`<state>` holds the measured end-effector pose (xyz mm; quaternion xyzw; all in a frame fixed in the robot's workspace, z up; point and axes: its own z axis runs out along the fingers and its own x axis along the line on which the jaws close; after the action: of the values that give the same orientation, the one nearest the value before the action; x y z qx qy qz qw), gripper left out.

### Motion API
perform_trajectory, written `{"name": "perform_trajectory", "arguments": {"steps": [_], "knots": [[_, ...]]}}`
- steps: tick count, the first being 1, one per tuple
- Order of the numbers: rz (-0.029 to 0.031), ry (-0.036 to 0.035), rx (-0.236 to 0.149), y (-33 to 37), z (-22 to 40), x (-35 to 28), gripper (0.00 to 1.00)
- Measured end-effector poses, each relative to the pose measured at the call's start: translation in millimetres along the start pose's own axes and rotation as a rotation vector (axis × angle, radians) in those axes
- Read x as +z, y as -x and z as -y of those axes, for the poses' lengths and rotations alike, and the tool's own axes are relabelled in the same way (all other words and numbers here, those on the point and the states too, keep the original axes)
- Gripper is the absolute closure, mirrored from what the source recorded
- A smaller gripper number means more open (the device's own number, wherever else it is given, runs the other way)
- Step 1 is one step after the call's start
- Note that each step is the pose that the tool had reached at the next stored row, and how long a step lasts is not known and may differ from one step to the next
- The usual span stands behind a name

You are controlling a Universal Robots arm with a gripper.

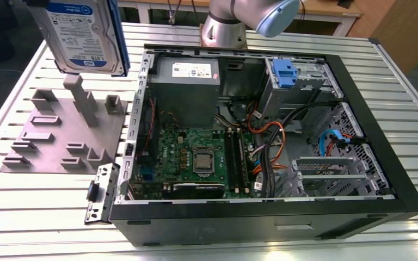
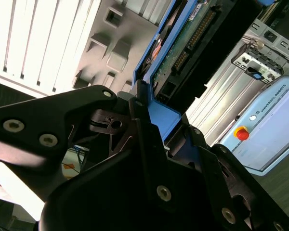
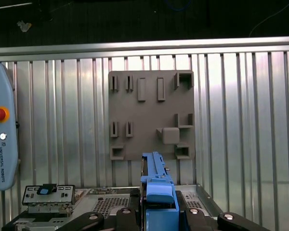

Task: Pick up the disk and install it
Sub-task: 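Pick up the disk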

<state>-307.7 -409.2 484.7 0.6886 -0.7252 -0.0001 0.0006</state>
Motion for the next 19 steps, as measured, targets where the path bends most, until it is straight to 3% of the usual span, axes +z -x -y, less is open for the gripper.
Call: {"name": "perform_trajectory", "arguments": {"steps": [19], "knots": [[0.0000, 0.0001, 0.000, 0.3, 6.0, 0.0, 0.64]]}}
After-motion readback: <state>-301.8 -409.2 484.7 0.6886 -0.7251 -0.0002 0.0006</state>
